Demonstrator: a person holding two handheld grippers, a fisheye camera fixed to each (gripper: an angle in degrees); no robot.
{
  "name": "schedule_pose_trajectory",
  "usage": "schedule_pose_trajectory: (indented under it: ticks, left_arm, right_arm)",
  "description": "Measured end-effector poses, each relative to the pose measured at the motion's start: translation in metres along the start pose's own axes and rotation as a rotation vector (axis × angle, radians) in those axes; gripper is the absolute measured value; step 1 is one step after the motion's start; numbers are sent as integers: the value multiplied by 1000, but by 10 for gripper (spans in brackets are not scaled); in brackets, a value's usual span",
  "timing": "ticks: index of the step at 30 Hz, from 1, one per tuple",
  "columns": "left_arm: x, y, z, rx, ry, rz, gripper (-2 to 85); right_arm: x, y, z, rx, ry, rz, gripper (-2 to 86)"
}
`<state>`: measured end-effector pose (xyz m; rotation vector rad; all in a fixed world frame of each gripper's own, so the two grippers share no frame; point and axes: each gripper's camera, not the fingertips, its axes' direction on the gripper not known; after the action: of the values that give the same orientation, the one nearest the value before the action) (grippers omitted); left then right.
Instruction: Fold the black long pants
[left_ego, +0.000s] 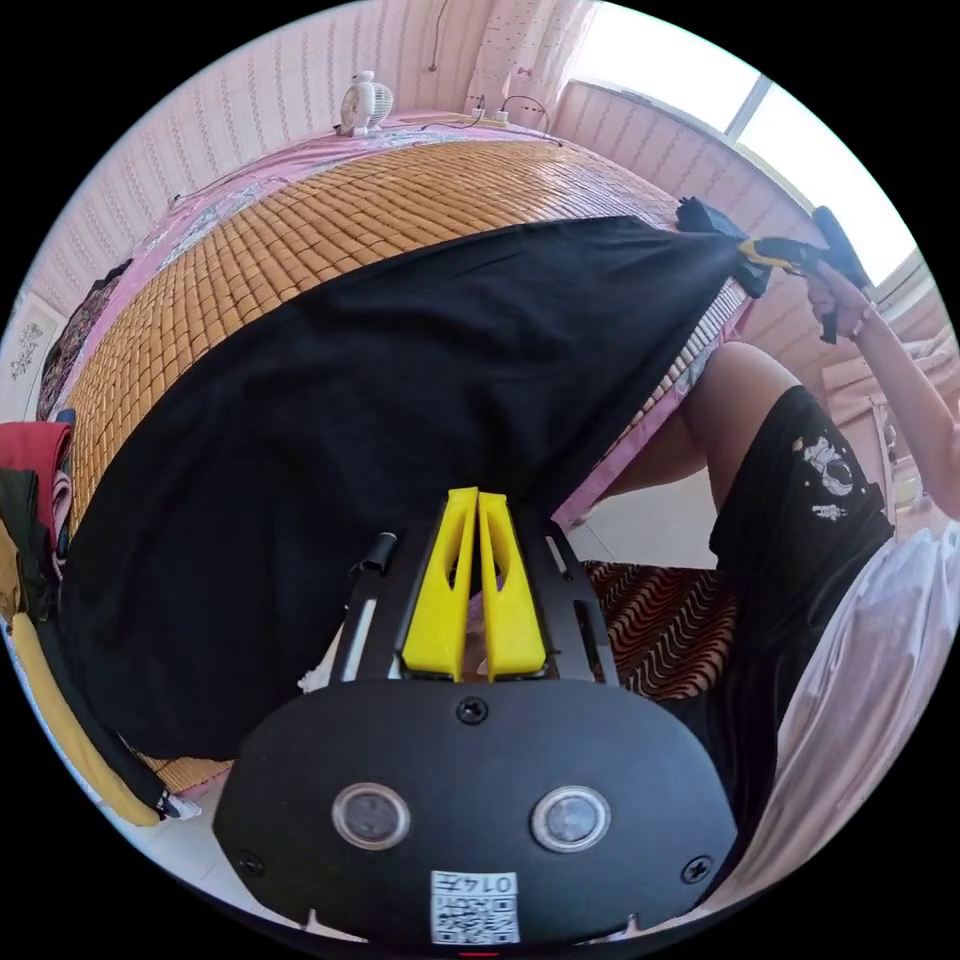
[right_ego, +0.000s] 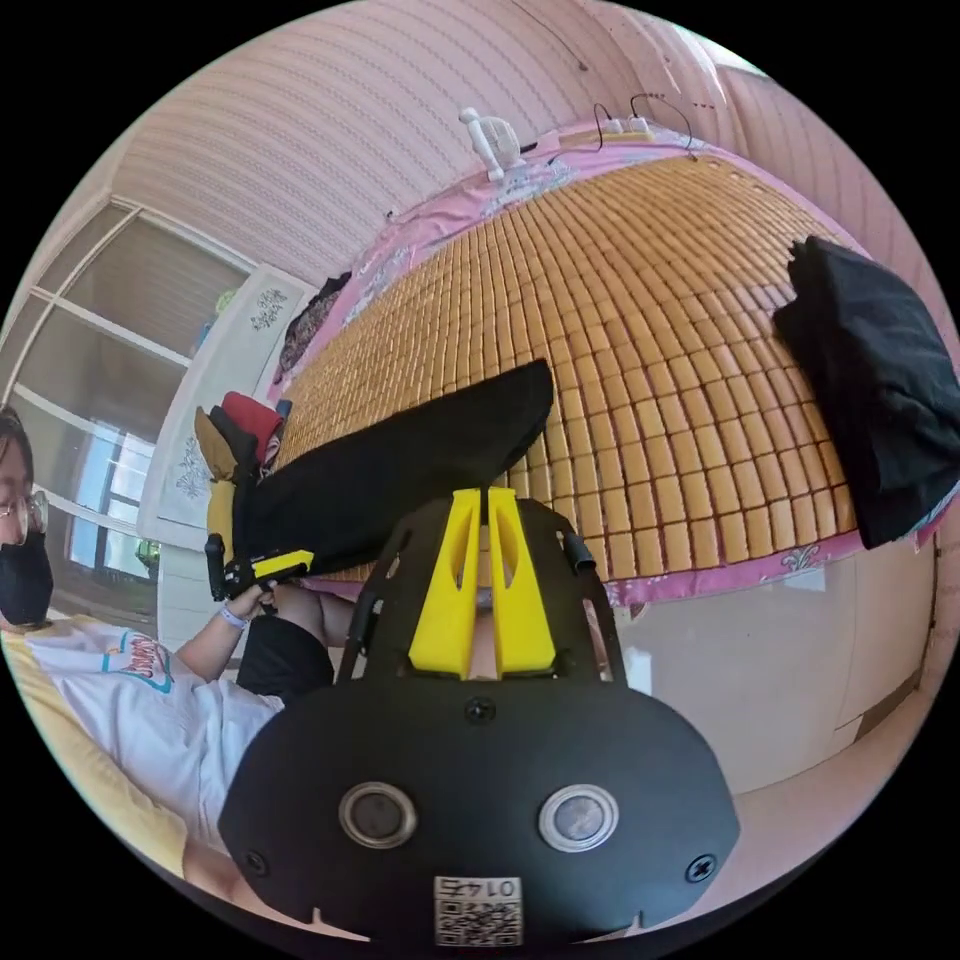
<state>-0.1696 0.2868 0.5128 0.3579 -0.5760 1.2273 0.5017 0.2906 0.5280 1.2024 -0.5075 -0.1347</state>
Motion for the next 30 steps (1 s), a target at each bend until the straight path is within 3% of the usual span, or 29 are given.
schedule_pose_trajectory:
  ticks: [4,8,11,13,16,18,23,30]
  left_arm:
    - [33,-39,22,80,154,114,-10]
    - [49,-63,17,221,432,120,-10]
    - [34,-47,-13,319,447,84,-10]
    - [16,-26,-30,339,420,31,-10]
    - [-21,18,-47,324,319,-105,-10]
    - [-41,43,-50,278,254,-195,-9]
    - [-73,86,-45,241,209,-385,-3]
    - [-65,66,-29,276,274,-374,66]
  right_arm:
    - [-26,-16,-90,291,23,-65,6]
    - [-100,-24,-130,407,-48,-302,9]
    - [-180,-26,-98,292,-190,-545,14]
    - [-238,-15,-23,83,-356,-672,25]
    - [-278,23,95,-238,-461,-701,52]
    - [-284,51,142,-316,-416,-698,57]
    - [-283,91,192,-383,-299,-665,60]
    - [-309,79,241,-307,-161,-644,64]
